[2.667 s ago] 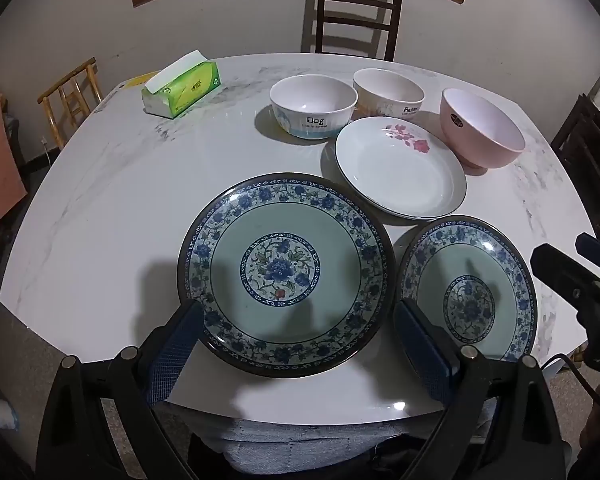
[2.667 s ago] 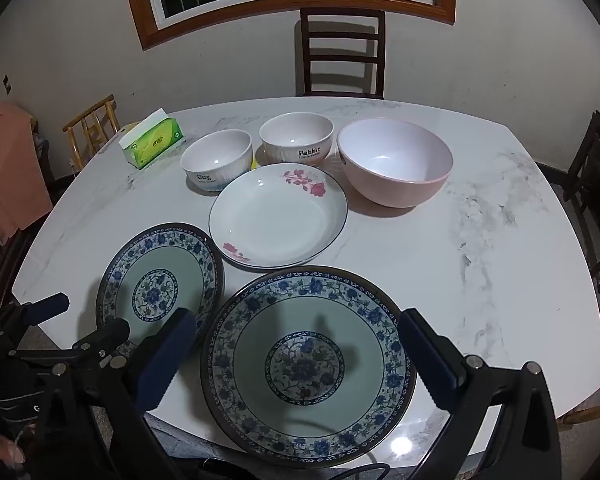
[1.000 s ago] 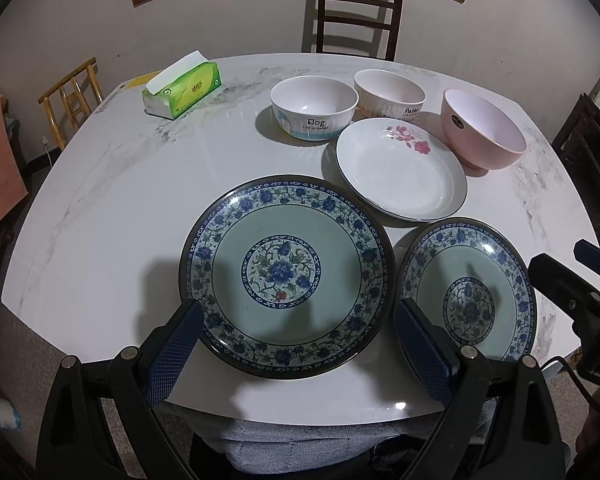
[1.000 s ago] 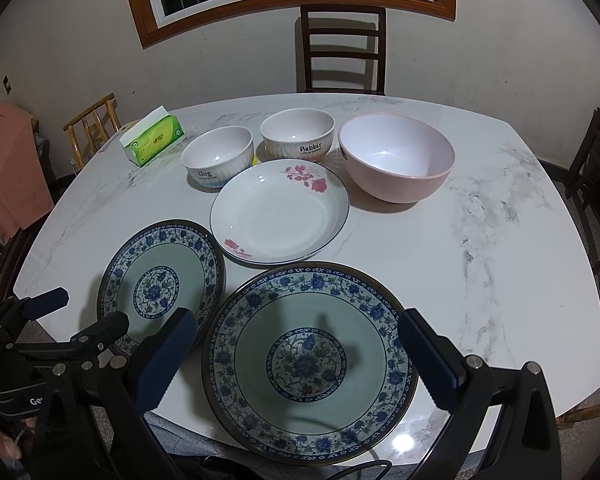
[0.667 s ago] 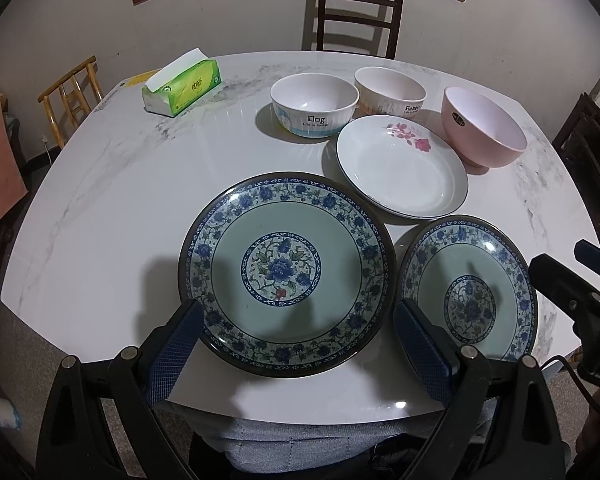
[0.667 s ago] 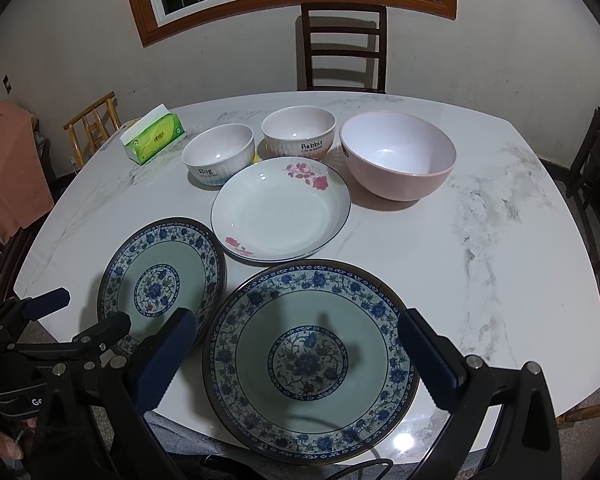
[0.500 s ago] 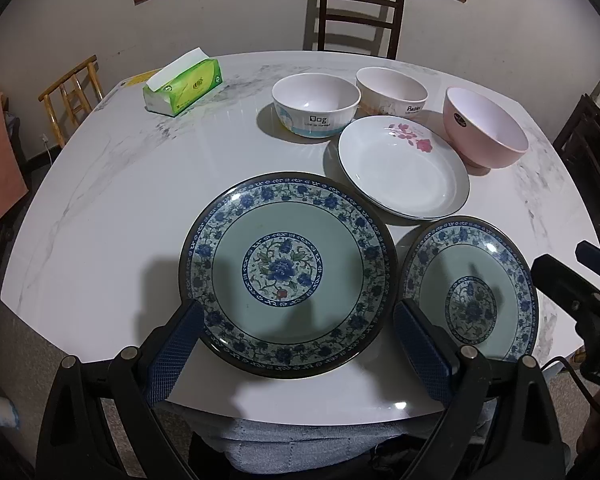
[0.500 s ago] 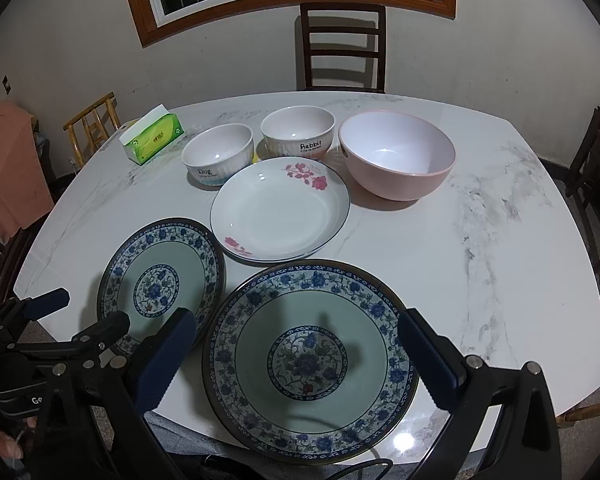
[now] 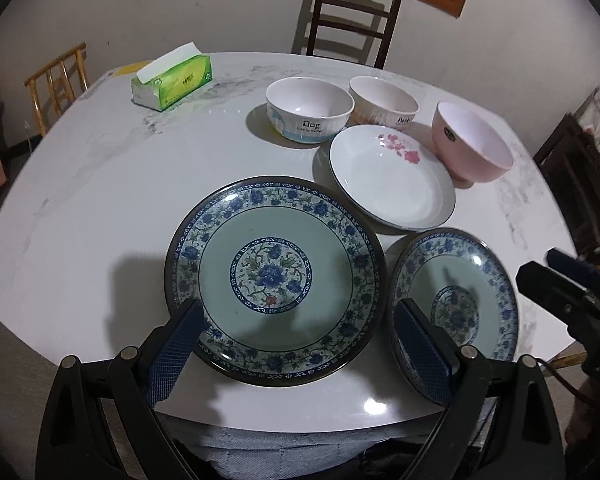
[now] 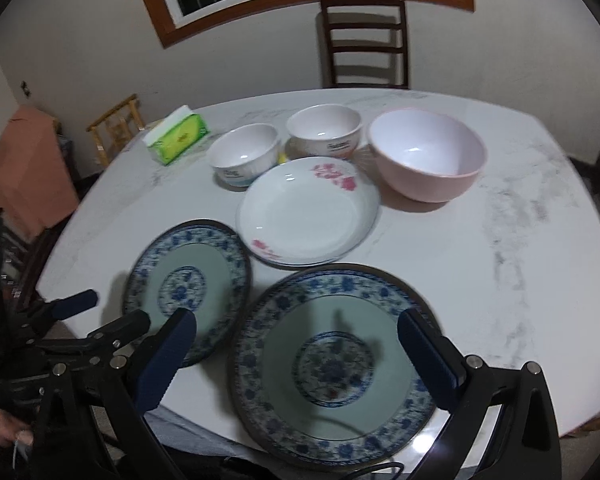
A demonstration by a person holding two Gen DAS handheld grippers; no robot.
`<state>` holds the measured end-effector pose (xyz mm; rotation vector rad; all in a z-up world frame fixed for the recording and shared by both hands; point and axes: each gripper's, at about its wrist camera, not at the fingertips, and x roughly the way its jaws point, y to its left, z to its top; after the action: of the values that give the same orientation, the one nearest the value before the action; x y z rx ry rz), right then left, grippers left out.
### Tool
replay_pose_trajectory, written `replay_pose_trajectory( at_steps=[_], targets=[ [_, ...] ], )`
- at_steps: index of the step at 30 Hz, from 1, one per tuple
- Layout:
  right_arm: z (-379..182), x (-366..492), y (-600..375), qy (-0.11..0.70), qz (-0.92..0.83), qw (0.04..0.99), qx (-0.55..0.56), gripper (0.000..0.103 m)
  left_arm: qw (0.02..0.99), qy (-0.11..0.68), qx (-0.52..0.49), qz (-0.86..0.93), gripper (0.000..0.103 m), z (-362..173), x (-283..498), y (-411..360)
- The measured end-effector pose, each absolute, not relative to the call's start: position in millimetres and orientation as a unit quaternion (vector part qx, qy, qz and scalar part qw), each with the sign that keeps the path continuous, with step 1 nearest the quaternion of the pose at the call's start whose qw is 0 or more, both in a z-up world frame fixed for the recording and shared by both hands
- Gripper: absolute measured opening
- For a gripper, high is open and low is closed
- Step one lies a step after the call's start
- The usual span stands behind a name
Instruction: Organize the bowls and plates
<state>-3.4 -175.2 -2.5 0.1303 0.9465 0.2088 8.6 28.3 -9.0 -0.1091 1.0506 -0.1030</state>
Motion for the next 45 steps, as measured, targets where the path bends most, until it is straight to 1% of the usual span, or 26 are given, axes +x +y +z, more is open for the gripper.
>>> replay_pose_trajectory(
  at_steps=[3,5,7,8,9,10,12,14,16,20,27,30,32,36,40,45],
  targets=[
    [-5.0,4.7,-177.4,0.464,0.135,0.871,0.091,0.095,0.861,0.499,-0.084,-0.058,0.094,-7.8,11.5,46.7],
    [-6.7,10.0,-176.7,0.468,0.153,0.864,0.105,0.085,0.86,0.495,-0.107,-0.057,0.093,-7.0,14.3,62.9],
    [-9.4,17.4,-174.8,0.477,0.172,0.854,0.119,0.081,0.857,0.494,-0.132,-0.055,0.093,-6.4,17.8,77.6],
    [-10.8,20.7,-173.7,0.479,0.178,0.851,0.123,0.078,0.854,0.494,-0.149,-0.057,0.091,-6.9,19.9,87.1],
    [-12.8,24.0,-172.5,0.482,0.185,0.847,0.128,0.075,0.853,0.493,-0.159,-0.057,0.086,-7.2,20.7,93.4],
    [-15.3,29.1,-170.1,0.489,0.193,0.84,0.133,0.068,0.851,0.493,-0.171,-0.056,0.084,-8.3,21.9,100.5],
    [-19.2,36.4,-165.6,0.5,0.204,0.831,0.136,0.064,0.845,0.494,-0.196,-0.055,0.078,-12.3,25.5,115.2],
    [-25.1,45.8,-160.0,0.511,0.219,0.819,0.142,0.054,0.838,0.499,-0.212,-0.051,0.071,-17.3,28.6,125.4],
    [-35.3,58.1,-154.4,0.529,0.229,0.803,0.153,0.047,0.833,0.503,-0.223,-0.051,0.07,-22.9,31.1,133.2],
    [-52.5,78.4,-149.3,0.556,0.231,0.78,0.171,0.044,0.814,0.517,-0.256,-0.06,0.065,-39.7,37.8,147.1],
    [-72.0,101.3,-134.4,0.583,0.224,0.766,0.153,0.043,0.791,0.53,-0.298,-0.063,0.064,-62.1,43.1,160.8],
    [-81.5,109.5,-130.7,0.593,0.222,0.76,0.145,0.042,0.788,0.532,-0.302,-0.065,0.064,-65.8,45.1,162.4],
    [-87.6,114.3,-128.8,0.598,0.223,0.757,0.144,0.038,0.787,0.534,-0.301,-0.066,0.062,-68.1,47.2,162.7],
    [-98.2,123.0,-124.2,0.605,0.224,0.751,0.14,0.038,0.785,0.537,-0.302,-0.068,0.06,-73.0,49.2,166.3],
    [-106.1,127.6,-120.6,0.61,0.228,0.746,0.136,0.033,0.781,0.541,-0.303,-0.071,0.058,-77.2,51.9,167.9],
    [-108.3,131.3,-118.7,0.614,0.231,0.743,0.135,0.03,0.778,0.547,-0.3,-0.078,0.052,-83.0,53.9,168.8]
  ],
)
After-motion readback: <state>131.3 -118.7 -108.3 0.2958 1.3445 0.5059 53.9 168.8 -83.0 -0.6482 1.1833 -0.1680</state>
